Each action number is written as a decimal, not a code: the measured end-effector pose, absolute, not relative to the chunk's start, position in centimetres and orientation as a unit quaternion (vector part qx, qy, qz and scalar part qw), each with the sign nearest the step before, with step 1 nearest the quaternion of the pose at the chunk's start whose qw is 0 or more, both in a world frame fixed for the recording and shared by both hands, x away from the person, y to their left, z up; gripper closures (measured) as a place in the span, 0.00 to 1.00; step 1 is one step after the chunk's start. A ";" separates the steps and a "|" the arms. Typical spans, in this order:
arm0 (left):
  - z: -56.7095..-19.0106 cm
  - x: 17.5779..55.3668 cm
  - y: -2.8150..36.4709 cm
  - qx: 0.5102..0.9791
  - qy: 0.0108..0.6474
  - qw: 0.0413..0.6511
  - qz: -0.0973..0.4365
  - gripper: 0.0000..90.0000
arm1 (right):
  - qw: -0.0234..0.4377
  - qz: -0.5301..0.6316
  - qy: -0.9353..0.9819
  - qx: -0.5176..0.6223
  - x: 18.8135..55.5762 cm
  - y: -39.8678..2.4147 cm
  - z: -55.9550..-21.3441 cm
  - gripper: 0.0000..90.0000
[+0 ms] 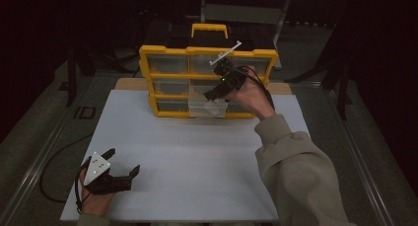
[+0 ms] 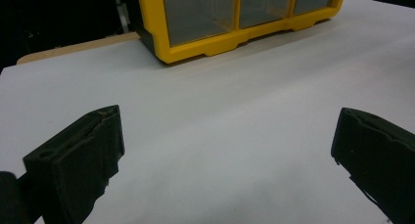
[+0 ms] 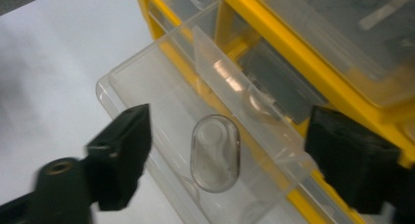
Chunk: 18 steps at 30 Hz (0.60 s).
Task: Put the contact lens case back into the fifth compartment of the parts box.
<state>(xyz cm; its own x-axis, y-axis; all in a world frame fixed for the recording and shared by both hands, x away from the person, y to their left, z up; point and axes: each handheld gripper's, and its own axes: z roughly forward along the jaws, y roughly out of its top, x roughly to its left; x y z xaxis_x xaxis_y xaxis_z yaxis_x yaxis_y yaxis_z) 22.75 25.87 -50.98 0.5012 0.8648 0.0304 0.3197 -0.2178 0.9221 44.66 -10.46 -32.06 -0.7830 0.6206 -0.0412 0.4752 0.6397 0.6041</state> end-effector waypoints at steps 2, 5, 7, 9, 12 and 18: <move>-51.0 22.8 25.9 0.725 0.409 0.474 0.288 0.00 | 0.138 0.304 0.892 0.306 44.1 -11.0 -32.0 0.14; -51.0 22.8 25.9 0.724 0.409 0.474 0.288 0.00 | 0.151 0.316 0.884 0.311 43.5 -11.8 -32.2 0.10; -51.0 22.8 25.8 0.725 0.409 0.473 0.288 0.00 | 0.158 0.329 0.877 0.313 42.9 -12.5 -32.4 0.10; -51.0 22.8 25.8 0.726 0.409 0.472 0.288 0.00 | 0.162 0.339 0.872 0.315 42.4 -12.9 -32.7 0.10; -51.0 22.8 25.8 0.726 0.409 0.472 0.287 0.00 | 0.167 0.356 0.862 0.320 41.6 -13.8 -33.4 0.10; -50.9 22.8 25.8 0.723 0.409 0.478 0.285 0.00 | 0.178 0.390 0.844 0.324 39.4 -15.6 -35.3 0.10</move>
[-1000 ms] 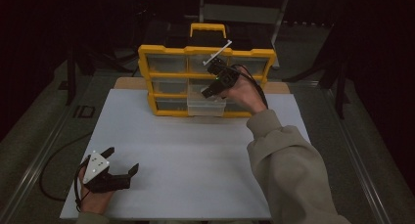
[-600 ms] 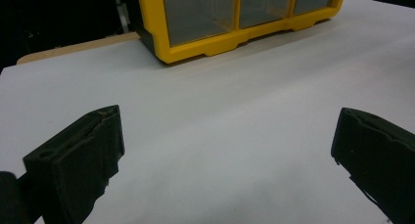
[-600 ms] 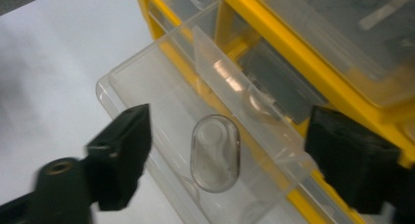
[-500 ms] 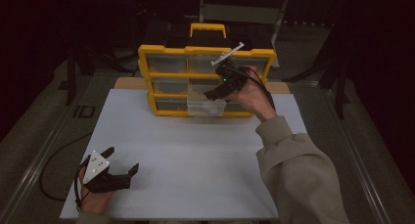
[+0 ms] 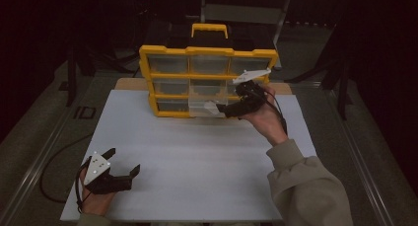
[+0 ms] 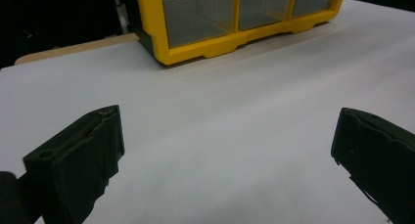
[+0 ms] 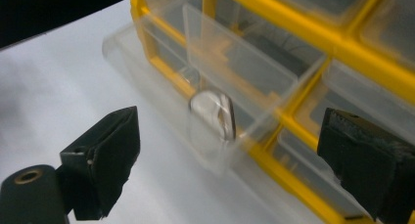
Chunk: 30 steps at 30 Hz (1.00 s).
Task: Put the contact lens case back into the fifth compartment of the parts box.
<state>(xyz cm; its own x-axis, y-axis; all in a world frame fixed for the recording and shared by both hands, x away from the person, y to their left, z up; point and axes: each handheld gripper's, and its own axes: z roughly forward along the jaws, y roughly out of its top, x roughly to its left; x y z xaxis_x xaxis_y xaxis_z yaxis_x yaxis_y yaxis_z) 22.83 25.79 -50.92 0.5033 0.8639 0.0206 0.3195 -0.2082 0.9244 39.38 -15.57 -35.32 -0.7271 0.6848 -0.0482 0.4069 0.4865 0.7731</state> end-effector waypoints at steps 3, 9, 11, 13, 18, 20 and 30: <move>-50.8 22.8 25.8 0.723 0.409 0.478 0.286 0.00 | 0.184 0.400 0.837 0.324 38.1 -16.4 -36.8 0.10; -50.5 22.9 25.8 0.716 0.411 0.485 0.288 0.00 | 0.187 0.424 0.819 0.339 35.8 -18.5 -39.7 0.10; -50.3 23.0 26.0 0.713 0.413 0.487 0.289 0.00 | 0.192 0.428 0.814 0.342 35.0 -19.2 -40.5 0.10; -50.3 23.0 26.0 0.713 0.413 0.487 0.289 0.00 | 0.197 0.429 0.813 0.342 34.5 -19.5 -40.9 0.10; -49.7 22.9 26.2 0.702 0.416 0.501 0.289 0.00 | 0.188 0.456 0.796 0.351 32.0 -22.0 -43.0 0.10; -49.5 22.9 26.2 0.701 0.414 0.504 0.289 0.00 | 0.191 0.459 0.793 0.351 31.6 -22.4 -43.4 0.10; -49.2 22.6 26.2 0.703 0.407 0.503 0.296 0.00 | 0.231 0.485 0.764 0.357 27.4 -26.0 -46.6 0.10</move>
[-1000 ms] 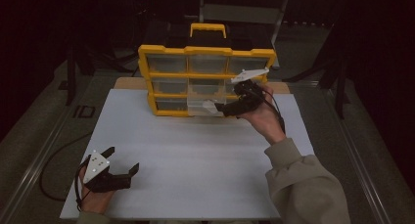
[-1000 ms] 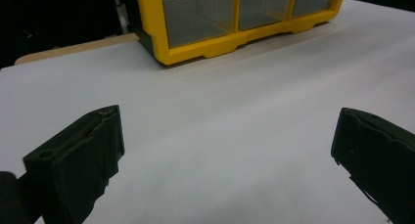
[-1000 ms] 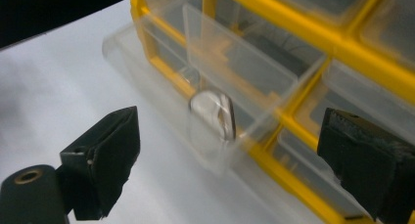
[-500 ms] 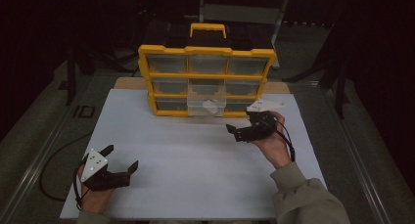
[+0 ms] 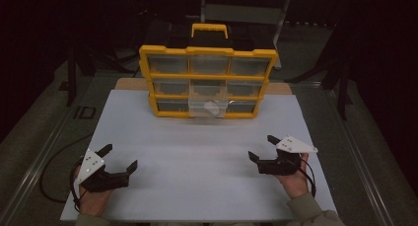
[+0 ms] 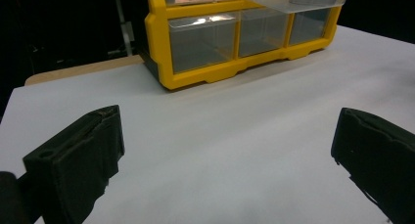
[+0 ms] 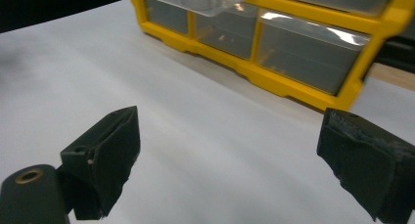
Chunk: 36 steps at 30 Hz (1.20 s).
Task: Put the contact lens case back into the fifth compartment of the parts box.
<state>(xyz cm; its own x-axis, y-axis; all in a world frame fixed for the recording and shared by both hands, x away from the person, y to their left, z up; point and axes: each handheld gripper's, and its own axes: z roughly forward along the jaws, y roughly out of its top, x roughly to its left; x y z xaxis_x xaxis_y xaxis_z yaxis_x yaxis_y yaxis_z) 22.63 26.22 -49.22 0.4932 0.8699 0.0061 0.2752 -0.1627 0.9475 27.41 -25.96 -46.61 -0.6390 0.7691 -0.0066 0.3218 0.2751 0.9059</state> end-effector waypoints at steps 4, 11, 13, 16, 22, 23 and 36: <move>-49.2 22.5 26.3 0.701 0.405 0.504 0.299 0.00 | 0.252 0.489 0.754 0.358 26.1 -27.0 -47.4 0.10; -49.4 22.4 26.4 0.702 0.405 0.505 0.298 0.00 | 0.257 0.512 0.729 0.374 24.5 -28.4 -48.9 0.10; -49.4 22.4 26.4 0.702 0.405 0.505 0.298 0.00 | 0.258 0.517 0.725 0.375 24.3 -28.7 -49.1 0.10; -49.5 22.3 26.4 0.704 0.403 0.503 0.298 0.00 | 0.270 0.518 0.722 0.370 24.1 -29.0 -49.0 0.10; -49.8 22.2 26.5 0.706 0.403 0.502 0.296 0.00 | 0.275 0.525 0.714 0.373 23.5 -29.4 -49.4 0.10; -49.8 22.2 26.4 0.706 0.404 0.501 0.295 0.00 | 0.274 0.526 0.713 0.373 23.5 -29.5 -49.4 0.10; -50.2 22.3 26.2 0.712 0.408 0.492 0.289 0.00 | 0.266 0.522 0.721 0.370 23.2 -29.7 -49.8 0.10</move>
